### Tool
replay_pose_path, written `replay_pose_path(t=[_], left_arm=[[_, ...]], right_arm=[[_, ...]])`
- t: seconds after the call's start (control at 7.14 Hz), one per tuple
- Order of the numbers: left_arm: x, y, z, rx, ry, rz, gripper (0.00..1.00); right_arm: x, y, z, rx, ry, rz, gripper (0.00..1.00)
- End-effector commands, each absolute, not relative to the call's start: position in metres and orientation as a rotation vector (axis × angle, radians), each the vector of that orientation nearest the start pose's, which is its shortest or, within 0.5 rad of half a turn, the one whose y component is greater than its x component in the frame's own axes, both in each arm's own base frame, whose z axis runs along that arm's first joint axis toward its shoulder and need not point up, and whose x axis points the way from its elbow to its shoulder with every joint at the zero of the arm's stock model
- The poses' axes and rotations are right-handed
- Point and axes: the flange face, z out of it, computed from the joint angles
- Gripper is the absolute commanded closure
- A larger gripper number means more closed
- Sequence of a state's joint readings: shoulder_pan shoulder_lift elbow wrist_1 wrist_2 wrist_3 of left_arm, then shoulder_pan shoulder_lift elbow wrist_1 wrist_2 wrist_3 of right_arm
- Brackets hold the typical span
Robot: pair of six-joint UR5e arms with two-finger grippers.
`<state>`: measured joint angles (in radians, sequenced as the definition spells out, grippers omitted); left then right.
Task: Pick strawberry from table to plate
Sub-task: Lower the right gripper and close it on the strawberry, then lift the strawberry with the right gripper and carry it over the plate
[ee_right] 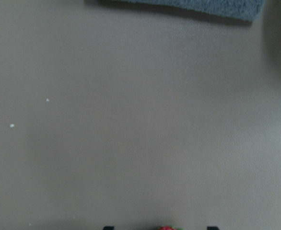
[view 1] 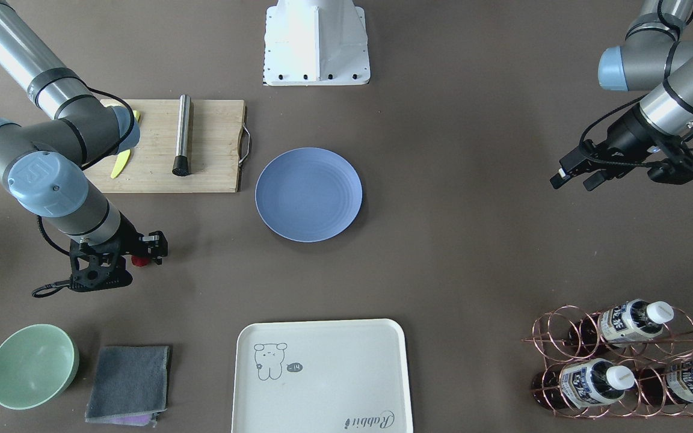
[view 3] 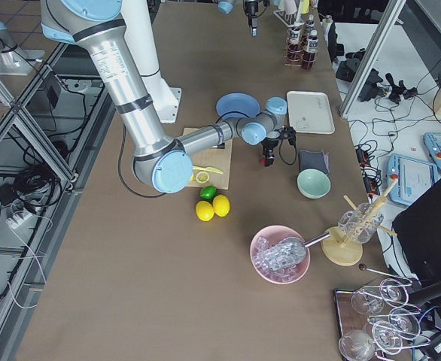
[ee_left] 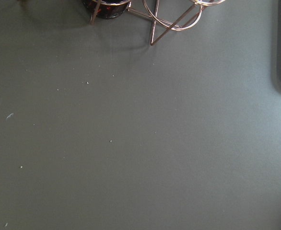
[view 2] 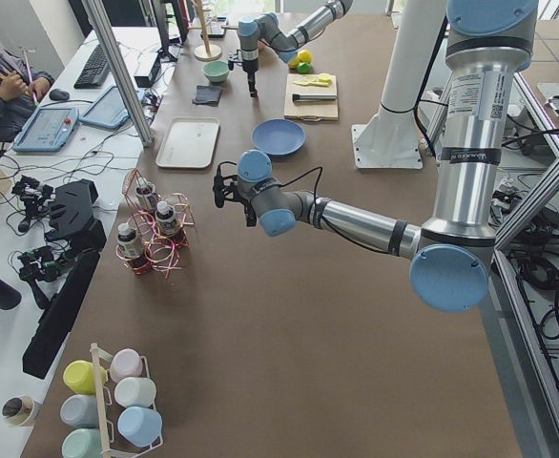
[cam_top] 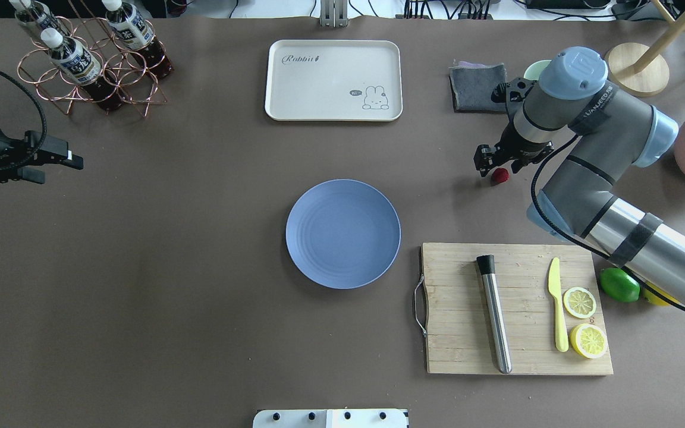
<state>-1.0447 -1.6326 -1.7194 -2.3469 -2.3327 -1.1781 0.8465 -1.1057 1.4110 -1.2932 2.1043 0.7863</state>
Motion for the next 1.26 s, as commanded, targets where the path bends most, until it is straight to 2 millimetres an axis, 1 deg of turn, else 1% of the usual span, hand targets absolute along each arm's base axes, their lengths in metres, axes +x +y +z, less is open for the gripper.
replay_pose_path(t=[0.0,0.28,0.42,0.56,0.7,0.84,0.98,1.12], left_arm=[[0.208,-0.487,0.461,0.092,1.158,-0.202,0.03],[0.208,-0.487,0.461,0.093,1.159,-0.204,0.03],[0.209,-0.488,0.459,0.095,1.160,-0.202,0.03],[0.210,-0.489,0.458,0.095,1.163,-0.202,0.03],[0.210,-0.489,0.457,0.096,1.163,-0.204,0.03],[0.211,-0.489,0.457,0.104,1.157,-0.207,0.03],[0.213,-0.488,0.458,0.103,1.155,-0.206,0.03],[0.211,-0.486,0.462,0.107,1.151,-0.202,0.03]], right_arm=[[-0.400,-0.574,0.442,0.058,-0.767,-0.100,0.71],[-0.398,-0.575,0.443,0.059,-0.766,-0.098,1.00],[-0.399,-0.576,0.430,0.065,-0.779,-0.101,1.00],[-0.402,-0.576,0.390,0.072,-0.799,-0.103,1.00],[-0.416,-0.564,0.333,0.063,-0.806,-0.116,1.00],[-0.454,-0.540,0.288,0.017,-0.827,-0.043,1.00],[-0.485,-0.510,0.248,0.002,-0.865,-0.004,1.00],[-0.514,-0.486,0.231,-0.005,-0.867,0.027,1.00]])
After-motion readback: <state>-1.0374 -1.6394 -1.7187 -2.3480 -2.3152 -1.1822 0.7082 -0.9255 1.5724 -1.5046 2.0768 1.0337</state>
